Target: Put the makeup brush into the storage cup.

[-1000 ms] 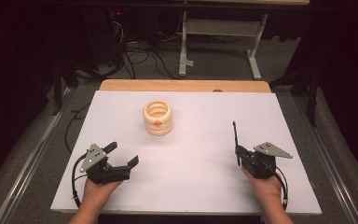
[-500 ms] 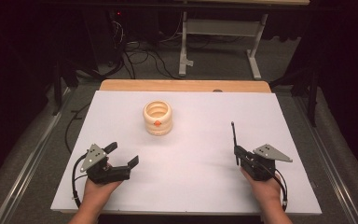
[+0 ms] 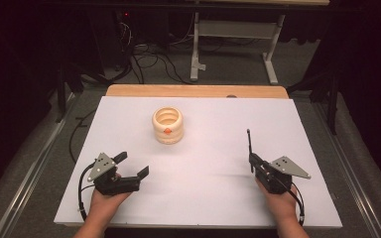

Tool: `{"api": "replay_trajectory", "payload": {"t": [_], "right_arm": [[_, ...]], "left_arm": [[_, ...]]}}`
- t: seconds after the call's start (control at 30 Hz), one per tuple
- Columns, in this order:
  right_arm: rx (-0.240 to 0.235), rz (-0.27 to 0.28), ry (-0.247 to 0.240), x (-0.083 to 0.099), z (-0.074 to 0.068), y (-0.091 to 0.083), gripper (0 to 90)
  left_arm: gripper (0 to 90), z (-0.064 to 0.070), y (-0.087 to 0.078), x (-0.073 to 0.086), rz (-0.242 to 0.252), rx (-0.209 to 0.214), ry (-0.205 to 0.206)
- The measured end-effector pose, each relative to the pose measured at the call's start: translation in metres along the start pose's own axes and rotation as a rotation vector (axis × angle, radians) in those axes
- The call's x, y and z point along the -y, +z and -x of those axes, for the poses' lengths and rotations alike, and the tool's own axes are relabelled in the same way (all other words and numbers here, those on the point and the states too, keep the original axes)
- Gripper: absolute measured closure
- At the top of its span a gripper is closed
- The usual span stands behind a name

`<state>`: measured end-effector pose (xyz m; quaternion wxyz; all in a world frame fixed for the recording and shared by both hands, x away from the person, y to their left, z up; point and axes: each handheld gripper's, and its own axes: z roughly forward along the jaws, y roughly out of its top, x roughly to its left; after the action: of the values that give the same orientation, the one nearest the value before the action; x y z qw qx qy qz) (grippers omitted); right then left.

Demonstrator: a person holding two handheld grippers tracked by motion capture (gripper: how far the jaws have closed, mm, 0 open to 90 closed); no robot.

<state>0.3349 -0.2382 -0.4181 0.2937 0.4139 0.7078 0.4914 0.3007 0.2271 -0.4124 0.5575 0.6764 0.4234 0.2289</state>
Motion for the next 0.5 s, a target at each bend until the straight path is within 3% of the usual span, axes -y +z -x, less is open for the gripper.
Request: {"api": "replay_trajectory", "payload": {"t": [0.5], "right_arm": [[-0.024, 0.024, -0.034, -0.0016, -0.0105, 0.0017, 85.8]], "left_arm": [[3.9, -0.0003, 0.0005, 0.0004, 0.011, -0.003, 0.008]]}}
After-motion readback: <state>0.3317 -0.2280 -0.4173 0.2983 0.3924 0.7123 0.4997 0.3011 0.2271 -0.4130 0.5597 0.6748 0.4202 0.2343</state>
